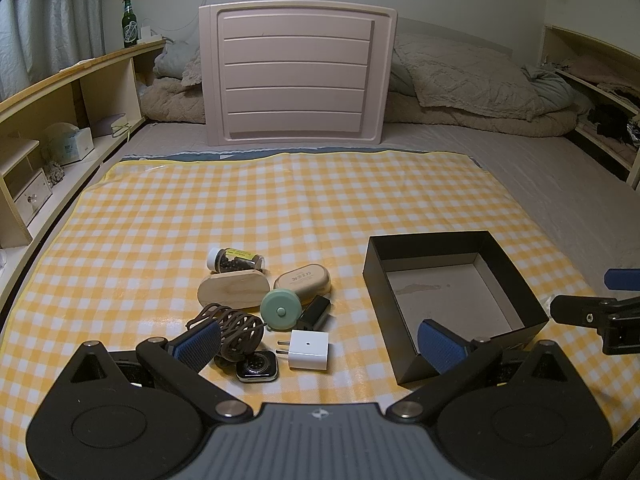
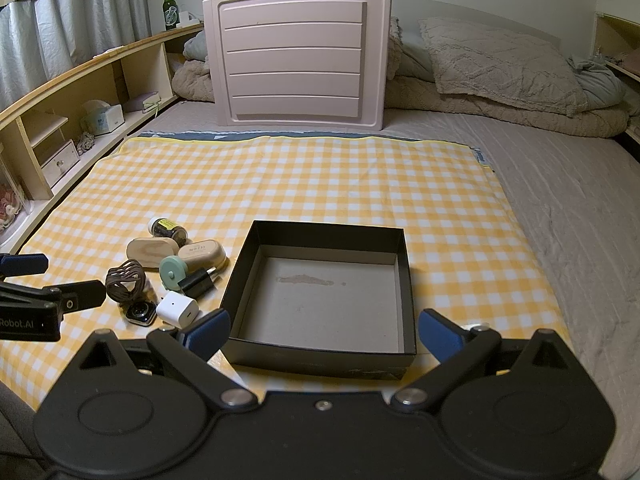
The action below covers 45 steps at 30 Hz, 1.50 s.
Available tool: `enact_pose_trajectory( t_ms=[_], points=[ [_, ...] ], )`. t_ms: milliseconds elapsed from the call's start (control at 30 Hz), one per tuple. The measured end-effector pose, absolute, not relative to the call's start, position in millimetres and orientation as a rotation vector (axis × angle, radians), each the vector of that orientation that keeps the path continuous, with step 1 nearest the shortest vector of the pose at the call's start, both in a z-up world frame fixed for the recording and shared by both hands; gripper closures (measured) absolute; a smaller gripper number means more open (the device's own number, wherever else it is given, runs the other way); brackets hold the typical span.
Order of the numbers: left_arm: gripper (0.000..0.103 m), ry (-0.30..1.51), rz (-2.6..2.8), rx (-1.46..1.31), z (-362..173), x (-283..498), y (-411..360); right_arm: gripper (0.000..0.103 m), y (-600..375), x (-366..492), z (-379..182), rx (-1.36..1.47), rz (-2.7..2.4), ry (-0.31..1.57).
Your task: Organize rigid objects
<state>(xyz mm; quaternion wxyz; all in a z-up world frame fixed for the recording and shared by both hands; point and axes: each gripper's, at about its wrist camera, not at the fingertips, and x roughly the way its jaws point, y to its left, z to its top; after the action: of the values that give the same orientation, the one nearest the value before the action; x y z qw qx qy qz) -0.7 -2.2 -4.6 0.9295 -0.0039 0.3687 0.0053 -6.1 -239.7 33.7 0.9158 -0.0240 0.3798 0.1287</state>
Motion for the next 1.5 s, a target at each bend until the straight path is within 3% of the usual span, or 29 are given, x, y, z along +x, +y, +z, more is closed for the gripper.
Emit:
enact_pose_trajectory(
  t_ms=[867, 1500],
  points=[
    [0.000, 0.738, 0.021, -0.012, 2.4, 2.9, -5.7, 0.001, -242.1, -11.9, 40.8, -0.041, 0.268, 0.728],
    [0.000, 0.589, 0.115, 0.017, 47.5, 34.4, 14.9, 0.000, -263.3, 28.3, 103.3, 0.026, 0.291, 0.559]
  ],
)
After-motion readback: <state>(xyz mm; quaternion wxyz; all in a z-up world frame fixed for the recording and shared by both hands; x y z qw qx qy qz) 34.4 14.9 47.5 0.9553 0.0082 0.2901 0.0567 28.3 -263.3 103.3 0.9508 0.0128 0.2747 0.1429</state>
